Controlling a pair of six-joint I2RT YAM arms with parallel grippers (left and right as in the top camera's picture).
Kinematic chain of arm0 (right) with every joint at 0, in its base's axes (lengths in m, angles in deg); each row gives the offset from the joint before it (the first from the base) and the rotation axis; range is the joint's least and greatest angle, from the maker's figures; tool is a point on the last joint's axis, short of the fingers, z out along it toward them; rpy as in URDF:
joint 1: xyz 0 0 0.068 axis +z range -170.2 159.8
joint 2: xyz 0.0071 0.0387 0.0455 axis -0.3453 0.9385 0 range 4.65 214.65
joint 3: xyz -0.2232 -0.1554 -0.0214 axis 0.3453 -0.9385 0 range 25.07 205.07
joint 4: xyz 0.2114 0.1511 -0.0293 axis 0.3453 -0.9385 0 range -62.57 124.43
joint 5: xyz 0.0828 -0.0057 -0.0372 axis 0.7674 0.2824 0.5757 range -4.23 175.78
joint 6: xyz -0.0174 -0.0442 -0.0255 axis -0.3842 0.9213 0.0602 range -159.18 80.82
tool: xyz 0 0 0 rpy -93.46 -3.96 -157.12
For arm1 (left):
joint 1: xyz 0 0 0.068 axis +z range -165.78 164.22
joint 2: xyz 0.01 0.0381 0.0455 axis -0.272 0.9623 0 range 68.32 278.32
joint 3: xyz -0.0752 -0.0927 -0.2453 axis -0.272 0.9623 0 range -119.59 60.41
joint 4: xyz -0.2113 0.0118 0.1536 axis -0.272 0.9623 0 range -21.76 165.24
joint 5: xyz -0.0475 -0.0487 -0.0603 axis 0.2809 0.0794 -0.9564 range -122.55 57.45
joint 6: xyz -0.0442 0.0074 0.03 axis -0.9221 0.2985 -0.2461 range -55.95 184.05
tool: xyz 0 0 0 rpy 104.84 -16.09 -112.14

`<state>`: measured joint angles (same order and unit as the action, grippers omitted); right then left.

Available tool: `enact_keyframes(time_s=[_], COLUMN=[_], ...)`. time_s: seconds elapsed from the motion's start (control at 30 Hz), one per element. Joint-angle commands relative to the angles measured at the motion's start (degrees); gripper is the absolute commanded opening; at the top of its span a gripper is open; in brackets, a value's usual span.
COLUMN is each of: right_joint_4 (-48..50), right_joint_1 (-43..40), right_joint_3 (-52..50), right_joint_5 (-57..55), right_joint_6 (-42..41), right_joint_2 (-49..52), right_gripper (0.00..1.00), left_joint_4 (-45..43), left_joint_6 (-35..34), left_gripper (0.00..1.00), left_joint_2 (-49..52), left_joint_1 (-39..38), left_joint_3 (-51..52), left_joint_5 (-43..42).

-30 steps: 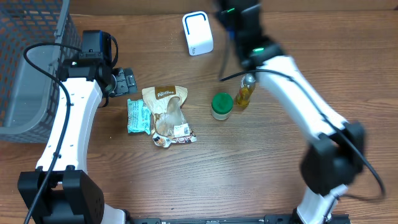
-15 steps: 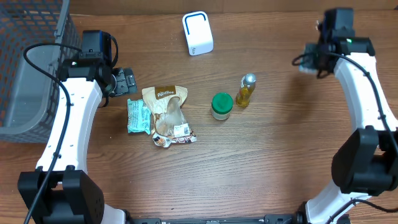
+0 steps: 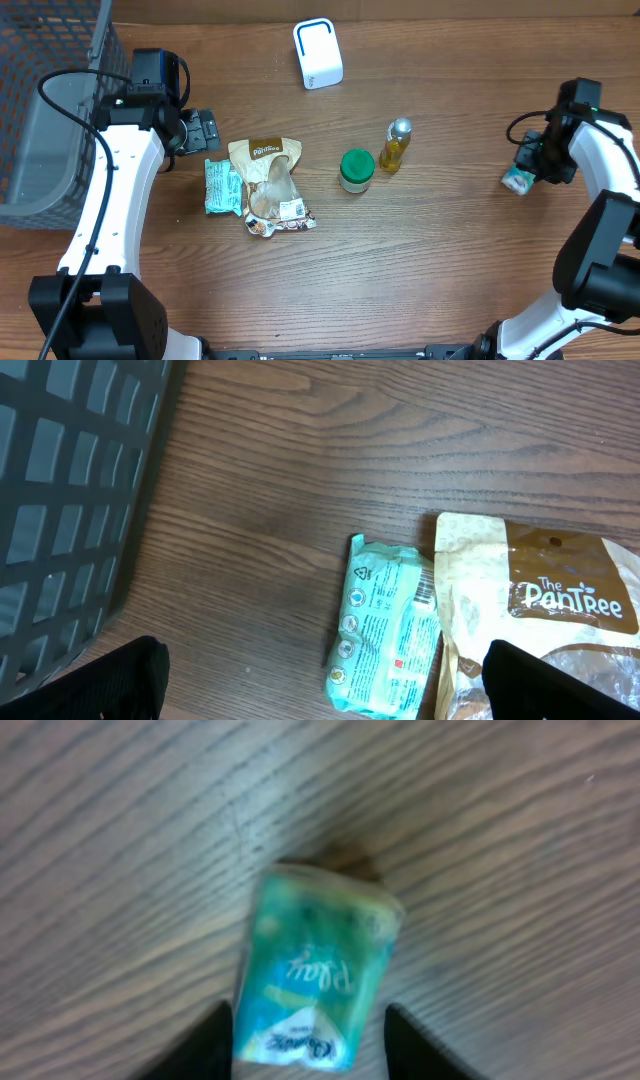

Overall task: Scan the item barcode
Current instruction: 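Carry the packet to the right side and release it on the table, then swing the right gripper back over the green-lidded jar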

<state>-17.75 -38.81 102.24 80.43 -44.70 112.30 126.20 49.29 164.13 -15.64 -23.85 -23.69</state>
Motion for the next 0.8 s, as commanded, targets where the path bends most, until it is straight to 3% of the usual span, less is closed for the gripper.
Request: enact_keyframes(time_s=[0.0,0.07,0.2,0.47,0.77], right_joint_4=[-0.09,-1.92,-8.35,-23.87,-28.15], right_joint_1=[-0.33,-0.33,-0.31,-0.2,0.35], right_joint_3=[0.83,2.8,9.79,26.69,32.72], right_joint_5=[0.85,1.03,1.07,6.54,33.05], right_joint_6=[-2.43,-4.22,-5.22,-5.2,-4.87], right_joint_2=[0.13,0.04,0.04,0.02,0.04], right_gripper=[0.68,0.81,0.91,0.94,0.94], left_joint_4=[0.13,0.13,0.13,0.13,0.13], left_joint_6=[0.83,0.85,0.85,0.83,0.83], left_gripper=[1.0,1.0,0.99,1.0,1.0], left_joint_2=[0.11,0.11,0.11,0.11,0.11], left_joint_1=[0.22,0.22,0.22,0.22,0.22], left_joint_3=[-0.98,-0.98,-0.98,-0.98,-0.98], left_joint_5=[0.52,0.52,0.52,0.52,0.52])
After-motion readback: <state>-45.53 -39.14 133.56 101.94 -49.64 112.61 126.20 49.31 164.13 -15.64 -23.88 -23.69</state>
